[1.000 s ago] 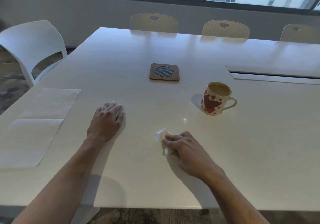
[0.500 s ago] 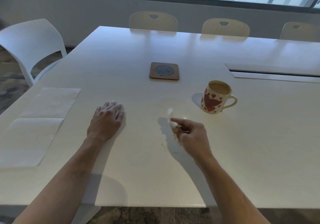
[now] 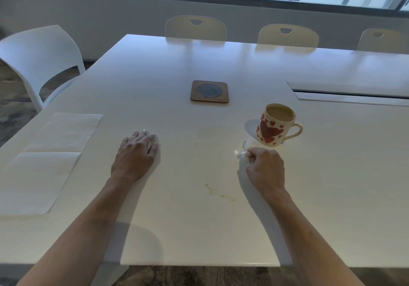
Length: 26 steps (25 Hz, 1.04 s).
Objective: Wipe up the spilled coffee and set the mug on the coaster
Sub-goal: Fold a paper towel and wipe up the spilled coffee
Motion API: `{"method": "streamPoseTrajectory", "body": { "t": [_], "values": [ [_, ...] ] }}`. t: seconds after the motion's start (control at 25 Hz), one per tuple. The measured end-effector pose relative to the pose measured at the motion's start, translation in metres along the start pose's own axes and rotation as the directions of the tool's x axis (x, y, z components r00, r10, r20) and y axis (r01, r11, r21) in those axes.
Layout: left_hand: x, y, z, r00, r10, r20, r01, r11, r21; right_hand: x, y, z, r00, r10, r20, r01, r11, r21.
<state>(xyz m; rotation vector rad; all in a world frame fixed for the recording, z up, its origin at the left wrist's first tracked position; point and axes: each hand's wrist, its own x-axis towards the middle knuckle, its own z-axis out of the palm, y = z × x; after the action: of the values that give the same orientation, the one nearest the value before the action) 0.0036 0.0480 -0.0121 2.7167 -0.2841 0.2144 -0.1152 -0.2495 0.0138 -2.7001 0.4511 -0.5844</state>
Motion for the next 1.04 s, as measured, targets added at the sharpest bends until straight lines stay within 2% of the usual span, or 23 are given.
{"method": "streamPoseTrajectory", "body": {
  "t": [0.4, 0.68, 1.04],
  "values": [
    [0.001, -0.002, 0.002, 1.000, 0.004, 0.000, -0.004, 1.000, 0.001, 0.042, -0.021, 0.020, 0.998, -0.024, 0.058, 0.023, 1.000, 0.018],
    [0.001, -0.002, 0.003, 1.000, 0.005, 0.001, -0.005, 1.000, 0.011, 0.076, -0.036, 0.042, 0.992, 0.050, 0.116, -0.045, 0.998, -0.048],
    [0.002, -0.003, 0.005, 1.000, 0.009, -0.028, -0.009, 1.000, 0.029, 0.086, -0.067, 0.056, 0.958, -0.136, 0.253, 0.140, 0.990, 0.003]
  ]
}}
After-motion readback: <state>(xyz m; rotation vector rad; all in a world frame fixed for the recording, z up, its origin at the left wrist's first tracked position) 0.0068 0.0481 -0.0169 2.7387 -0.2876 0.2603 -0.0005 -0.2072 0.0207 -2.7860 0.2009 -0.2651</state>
